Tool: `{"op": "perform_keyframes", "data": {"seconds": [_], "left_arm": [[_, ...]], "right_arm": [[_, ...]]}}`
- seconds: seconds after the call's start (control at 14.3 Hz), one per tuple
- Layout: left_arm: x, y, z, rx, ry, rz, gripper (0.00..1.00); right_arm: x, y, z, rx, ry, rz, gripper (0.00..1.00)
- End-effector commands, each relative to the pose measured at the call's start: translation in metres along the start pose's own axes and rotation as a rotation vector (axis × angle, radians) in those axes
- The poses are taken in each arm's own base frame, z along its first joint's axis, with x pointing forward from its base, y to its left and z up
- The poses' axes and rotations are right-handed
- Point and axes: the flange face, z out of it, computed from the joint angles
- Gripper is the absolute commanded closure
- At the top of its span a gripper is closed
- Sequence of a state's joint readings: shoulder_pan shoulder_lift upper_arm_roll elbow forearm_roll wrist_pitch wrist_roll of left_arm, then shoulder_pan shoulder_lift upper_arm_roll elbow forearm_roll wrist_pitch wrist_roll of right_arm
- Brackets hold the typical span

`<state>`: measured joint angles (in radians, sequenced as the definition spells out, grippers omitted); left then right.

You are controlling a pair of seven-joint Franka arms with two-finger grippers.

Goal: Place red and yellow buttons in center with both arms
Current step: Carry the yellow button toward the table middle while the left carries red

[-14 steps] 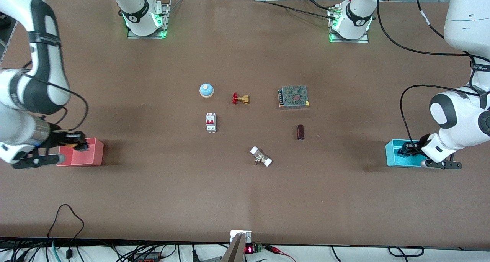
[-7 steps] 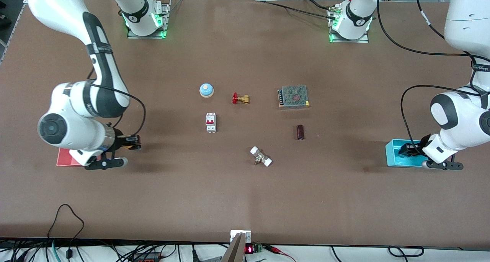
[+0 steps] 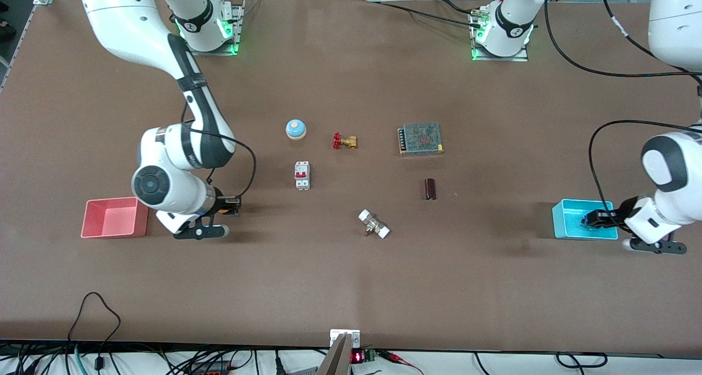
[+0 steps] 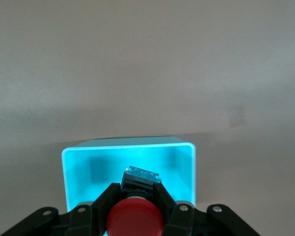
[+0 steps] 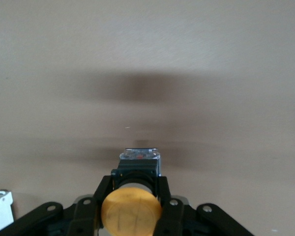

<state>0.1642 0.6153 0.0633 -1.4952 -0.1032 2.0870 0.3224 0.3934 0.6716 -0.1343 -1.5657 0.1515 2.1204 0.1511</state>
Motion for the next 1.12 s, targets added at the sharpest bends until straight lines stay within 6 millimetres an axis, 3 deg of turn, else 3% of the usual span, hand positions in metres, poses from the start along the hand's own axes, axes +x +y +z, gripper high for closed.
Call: {"op": "perform_keyframes", "data": {"seconds": [0.0,0.21,0.35,0.49,0.56,0.63,0.7,0.77,0.91,1.05], "left_arm": [[0.013,0.056,-0.028,-0.024,0.0,-0.047,0.99],[0.016,0.136,-0.03,-0.02,-0.01,-0.125,0.99],[0.01,0.192,-0.015,-0.011,-0.027,-0.17,0.99],[0.001,0.232,0.001,0.001,-0.03,-0.206,0.99],[-0.006,0.256,0.011,0.006,-0.016,-0.234,0.99],[-0.012,0.274,0.023,0.008,-0.004,-0.265,0.99],[-0.02,0.295,0.038,0.008,0.013,-0.283,0.99],[-0.026,0.311,0.051,0.016,0.035,-0.293,0.99],[-0.039,0.328,0.079,0.023,0.085,-0.329,0.99],[-0.045,0.335,0.09,0.018,0.098,-0.334,0.99]], "right_arm": [[-0.012,-0.024,0.013,-0.001,0.007,0.046,0.58],[-0.02,-0.034,0.025,-0.007,0.006,0.06,0.58],[-0.022,-0.039,0.031,-0.007,0.017,0.068,0.58],[-0.025,-0.043,0.035,-0.007,0.025,0.064,0.53],[-0.025,-0.045,0.038,-0.008,0.024,0.078,0.36],[-0.025,-0.046,0.039,-0.009,0.024,0.11,0.13],[-0.024,-0.047,0.035,-0.006,0.028,0.138,0.0],[-0.023,-0.048,0.029,-0.003,0.034,0.14,0.0],[-0.02,-0.046,-0.003,0.017,0.072,0.135,0.0],[-0.02,-0.038,-0.034,0.024,0.088,0.135,0.0]]}}
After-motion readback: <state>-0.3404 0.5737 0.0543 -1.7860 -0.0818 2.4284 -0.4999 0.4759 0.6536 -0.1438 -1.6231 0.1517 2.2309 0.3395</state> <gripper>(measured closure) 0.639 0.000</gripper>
